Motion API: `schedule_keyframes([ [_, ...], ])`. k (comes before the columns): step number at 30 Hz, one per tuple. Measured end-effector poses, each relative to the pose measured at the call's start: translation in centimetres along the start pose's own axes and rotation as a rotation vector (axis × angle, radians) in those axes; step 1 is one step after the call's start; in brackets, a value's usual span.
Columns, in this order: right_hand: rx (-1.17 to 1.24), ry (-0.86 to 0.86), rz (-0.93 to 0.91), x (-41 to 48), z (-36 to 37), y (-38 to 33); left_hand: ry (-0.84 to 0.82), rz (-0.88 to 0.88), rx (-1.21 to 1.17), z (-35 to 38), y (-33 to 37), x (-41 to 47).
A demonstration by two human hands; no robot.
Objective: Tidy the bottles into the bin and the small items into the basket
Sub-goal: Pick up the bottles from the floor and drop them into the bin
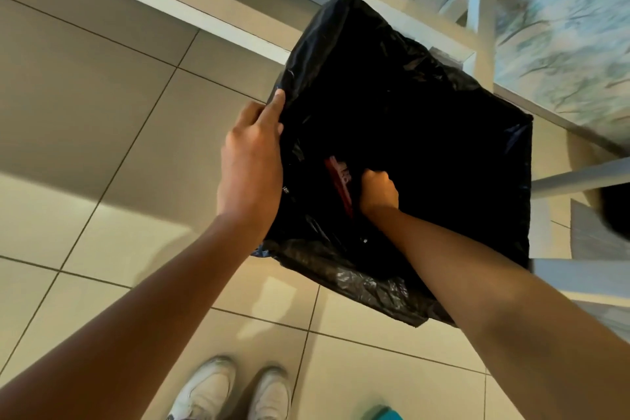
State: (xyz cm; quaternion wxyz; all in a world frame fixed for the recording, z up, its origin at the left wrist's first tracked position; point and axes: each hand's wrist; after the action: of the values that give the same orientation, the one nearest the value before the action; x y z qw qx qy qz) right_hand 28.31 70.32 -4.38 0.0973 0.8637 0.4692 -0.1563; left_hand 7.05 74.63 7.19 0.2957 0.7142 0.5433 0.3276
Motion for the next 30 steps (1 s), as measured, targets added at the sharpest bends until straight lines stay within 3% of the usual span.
schedule_keyframes([
  [5, 0.149, 0.146, -0.053, -1.1, -3.0, -0.9, 0.007, 0.008, 0.010, 0.0, -0.2, 0.1],
  [10, 0.361, 0.368, -0.218, -4.7, -7.3, -0.6, -0.026, 0.012, 0.082, 0.3, -0.5, 0.3],
  [14, 0.519, 0.546, -0.306, -9.7, -10.1, 0.9, -0.075, 0.264, 0.400, 0.1, 0.7, -0.4],
  [17, 0.541, 0.723, -0.288, -13.8, -11.1, 2.4, -0.149, 0.434, 0.269, 0.3, 2.9, -2.7],
  [20, 0.395, 1.056, -0.316, -17.9, -10.9, 4.2, -0.117, 0.566, 0.120, 1.1, 6.1, -6.7],
  [22, 0.377, 1.186, -0.307, -20.3, -10.1, 5.4, -0.170, 0.593, 0.037, 1.8, 8.0, -9.6],
  [26, 0.381, 1.208, -0.203, -25.1, -7.6, 8.6, -0.378, 0.600, -0.100, 4.3, 10.5, -15.7],
  [30, 0.390, 1.116, 0.019, -29.4, -4.4, 12.3, -0.629, 0.615, -0.049, 6.6, 11.4, -21.2],
])
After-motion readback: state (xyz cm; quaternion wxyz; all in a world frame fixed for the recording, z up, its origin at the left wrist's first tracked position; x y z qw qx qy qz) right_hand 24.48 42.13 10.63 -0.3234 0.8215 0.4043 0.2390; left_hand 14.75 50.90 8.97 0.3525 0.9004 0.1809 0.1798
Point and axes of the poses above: each hand's wrist, its own x-axis towards the middle knuckle, its own z-axis out of the palm, y = z × x, and after that the axes turned 1 degree about x, right-handed
